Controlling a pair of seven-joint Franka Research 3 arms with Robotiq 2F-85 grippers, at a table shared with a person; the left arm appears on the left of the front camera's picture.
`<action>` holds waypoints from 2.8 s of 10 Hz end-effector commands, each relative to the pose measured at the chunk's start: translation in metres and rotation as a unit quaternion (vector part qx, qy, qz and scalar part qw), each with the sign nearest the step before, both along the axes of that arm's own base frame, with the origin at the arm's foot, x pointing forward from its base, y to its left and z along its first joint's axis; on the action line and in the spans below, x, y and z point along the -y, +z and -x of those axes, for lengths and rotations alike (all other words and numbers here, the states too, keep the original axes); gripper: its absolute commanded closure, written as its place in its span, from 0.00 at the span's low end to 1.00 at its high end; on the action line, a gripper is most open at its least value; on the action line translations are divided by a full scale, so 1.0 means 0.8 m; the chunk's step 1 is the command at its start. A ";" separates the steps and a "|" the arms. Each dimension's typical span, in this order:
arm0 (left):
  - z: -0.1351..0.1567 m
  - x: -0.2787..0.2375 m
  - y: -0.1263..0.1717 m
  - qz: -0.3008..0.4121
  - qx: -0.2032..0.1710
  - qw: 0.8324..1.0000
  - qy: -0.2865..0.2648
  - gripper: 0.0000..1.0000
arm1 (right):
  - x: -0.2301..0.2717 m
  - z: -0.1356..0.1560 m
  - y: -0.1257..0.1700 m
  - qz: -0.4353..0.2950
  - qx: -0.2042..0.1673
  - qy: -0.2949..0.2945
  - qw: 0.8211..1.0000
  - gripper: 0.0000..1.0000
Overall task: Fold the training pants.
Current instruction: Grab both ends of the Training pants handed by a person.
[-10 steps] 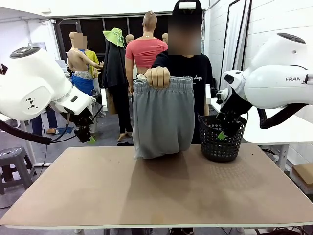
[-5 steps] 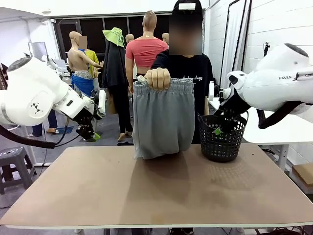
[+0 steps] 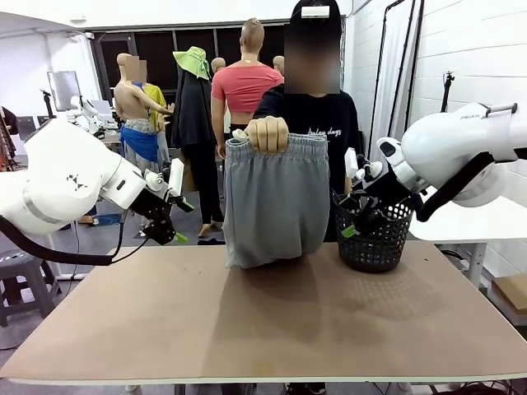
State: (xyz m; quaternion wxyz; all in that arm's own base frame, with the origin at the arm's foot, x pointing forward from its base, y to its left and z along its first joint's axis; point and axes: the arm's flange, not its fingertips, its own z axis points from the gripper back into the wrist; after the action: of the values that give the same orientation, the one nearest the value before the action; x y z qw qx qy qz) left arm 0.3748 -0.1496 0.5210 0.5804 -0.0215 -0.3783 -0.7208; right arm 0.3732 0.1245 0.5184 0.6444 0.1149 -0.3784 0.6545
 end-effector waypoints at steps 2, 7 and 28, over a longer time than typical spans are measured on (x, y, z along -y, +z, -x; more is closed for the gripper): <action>-0.016 0.005 -0.006 0.062 -0.009 0.998 -0.031 0.00 | -0.005 -0.008 -0.011 -0.055 0.023 0.031 0.998 0.00; -0.001 0.006 0.001 0.044 -0.015 0.999 -0.006 0.00 | -0.002 -0.001 -0.003 -0.040 0.013 0.006 0.999 0.00; -0.003 0.092 0.014 0.332 -0.038 0.937 -0.099 0.00 | -0.034 0.016 0.008 -0.219 0.034 0.129 0.967 0.00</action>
State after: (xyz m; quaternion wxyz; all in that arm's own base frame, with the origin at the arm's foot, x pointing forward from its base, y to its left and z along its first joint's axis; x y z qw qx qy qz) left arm 0.3771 -0.2213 0.5340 0.4987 -0.2631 -0.5551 -0.6115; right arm 0.3583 0.1489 0.5292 0.5145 0.2734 -0.5026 0.6387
